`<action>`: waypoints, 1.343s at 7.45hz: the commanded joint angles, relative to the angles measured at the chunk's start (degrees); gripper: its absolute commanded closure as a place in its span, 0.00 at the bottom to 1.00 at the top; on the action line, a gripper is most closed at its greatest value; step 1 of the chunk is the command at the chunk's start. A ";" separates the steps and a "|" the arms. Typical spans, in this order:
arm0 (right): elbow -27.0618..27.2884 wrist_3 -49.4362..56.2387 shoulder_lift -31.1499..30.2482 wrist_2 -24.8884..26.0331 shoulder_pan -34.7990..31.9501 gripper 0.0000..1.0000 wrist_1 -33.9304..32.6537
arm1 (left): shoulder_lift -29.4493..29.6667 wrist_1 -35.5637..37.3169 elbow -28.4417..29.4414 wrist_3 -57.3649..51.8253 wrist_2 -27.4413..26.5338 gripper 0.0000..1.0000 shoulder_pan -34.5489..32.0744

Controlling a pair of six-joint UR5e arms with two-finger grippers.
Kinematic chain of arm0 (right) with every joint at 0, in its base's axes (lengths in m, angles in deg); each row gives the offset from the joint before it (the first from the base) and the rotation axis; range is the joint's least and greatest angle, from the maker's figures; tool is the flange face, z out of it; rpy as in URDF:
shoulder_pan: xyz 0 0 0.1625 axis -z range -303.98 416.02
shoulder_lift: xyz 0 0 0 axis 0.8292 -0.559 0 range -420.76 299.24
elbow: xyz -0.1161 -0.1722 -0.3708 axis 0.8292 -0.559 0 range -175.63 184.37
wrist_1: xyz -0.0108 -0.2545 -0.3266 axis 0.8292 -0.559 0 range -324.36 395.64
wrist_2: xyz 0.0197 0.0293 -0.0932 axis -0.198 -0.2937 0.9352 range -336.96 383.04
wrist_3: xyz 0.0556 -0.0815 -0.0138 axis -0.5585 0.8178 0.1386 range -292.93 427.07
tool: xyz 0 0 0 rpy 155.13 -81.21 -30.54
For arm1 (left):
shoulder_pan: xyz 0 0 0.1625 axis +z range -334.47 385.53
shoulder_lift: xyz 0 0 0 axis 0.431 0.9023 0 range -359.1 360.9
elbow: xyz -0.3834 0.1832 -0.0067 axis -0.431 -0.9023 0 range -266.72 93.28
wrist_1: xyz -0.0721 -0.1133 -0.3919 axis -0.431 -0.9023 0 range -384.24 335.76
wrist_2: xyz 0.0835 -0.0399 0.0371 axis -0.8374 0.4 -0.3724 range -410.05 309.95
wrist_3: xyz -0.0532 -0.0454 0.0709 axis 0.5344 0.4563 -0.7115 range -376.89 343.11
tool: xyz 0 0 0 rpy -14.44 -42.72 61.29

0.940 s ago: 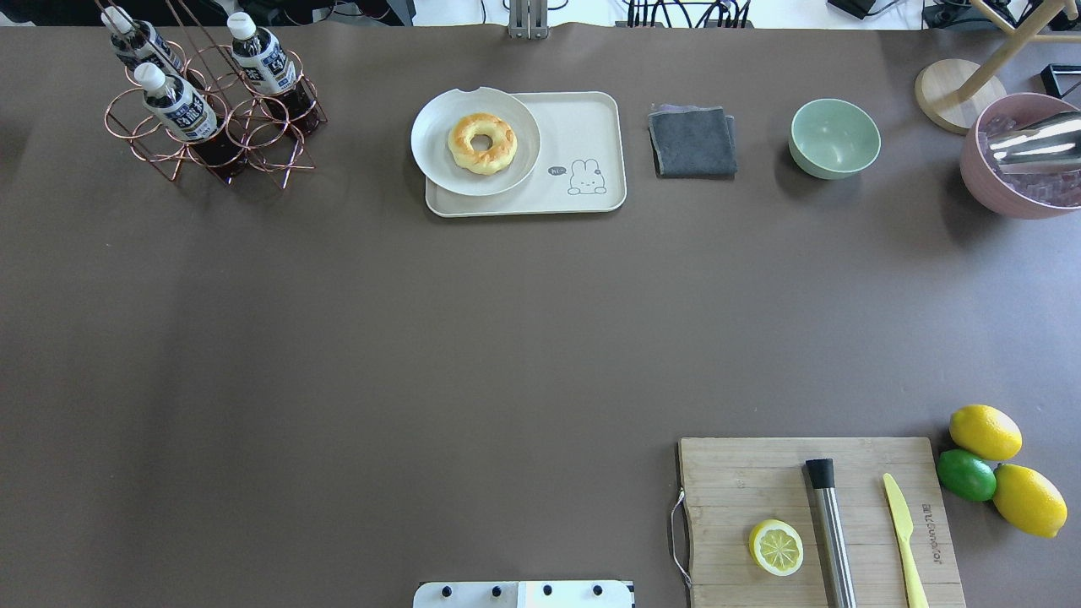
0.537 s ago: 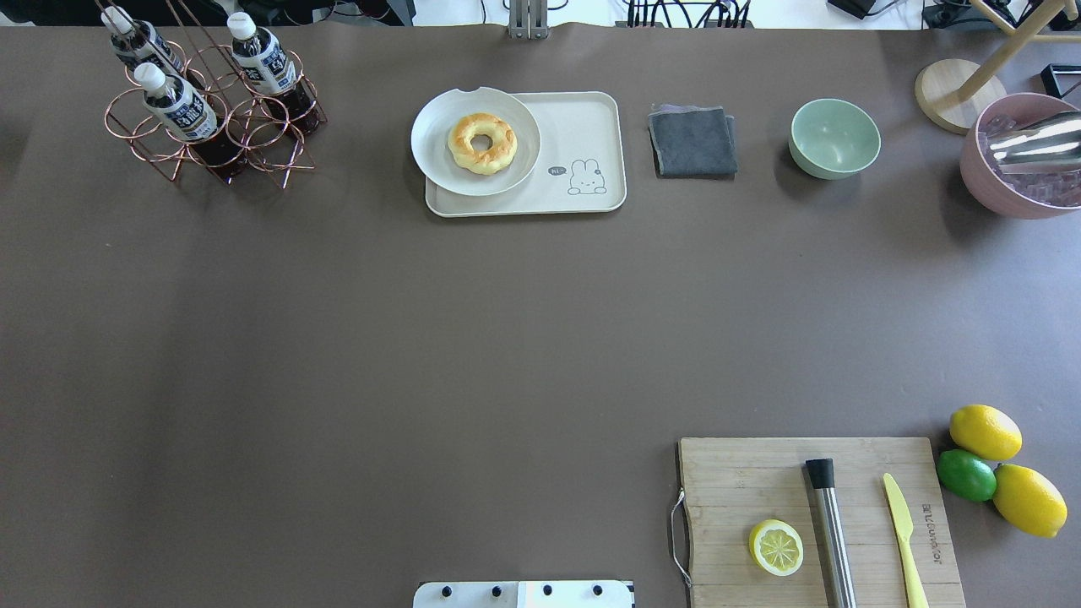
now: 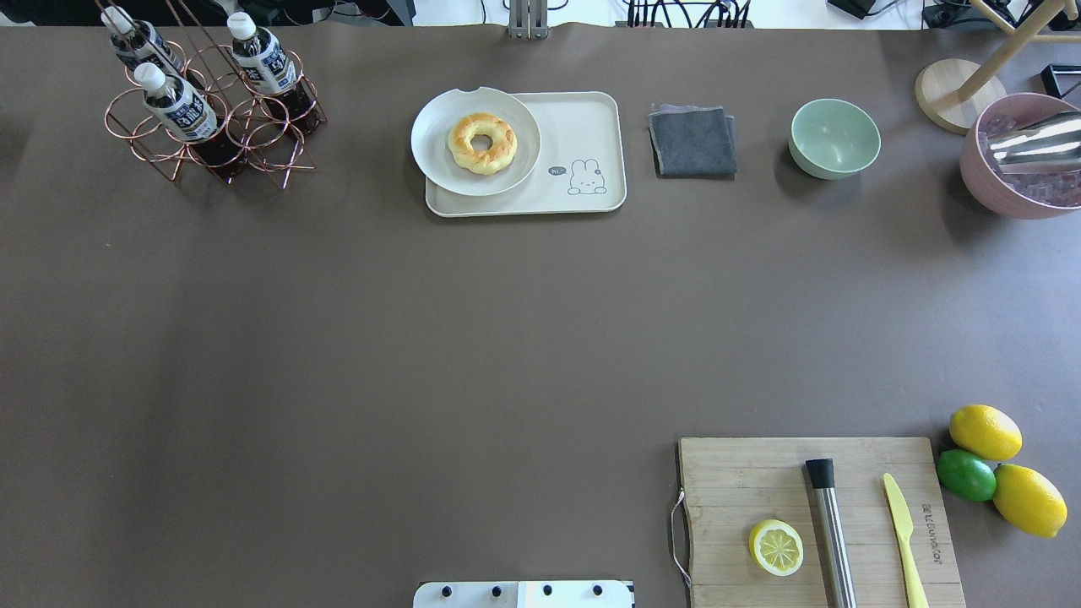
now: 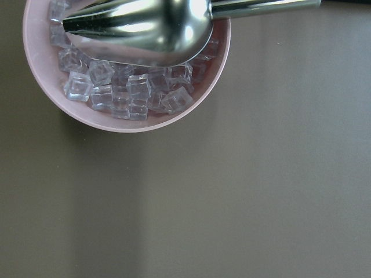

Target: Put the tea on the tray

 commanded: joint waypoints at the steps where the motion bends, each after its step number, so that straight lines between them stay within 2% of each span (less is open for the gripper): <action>1: 0.17 0.04 0.00 0.00 -0.04 0.00 0.00 | 0.00 0.00 0.03 0.00 -0.14 0.02 0.00; 10: 0.52 -0.04 0.52 0.26 -0.13 0.00 0.00 | 0.00 0.00 0.03 0.00 -0.05 0.02 0.00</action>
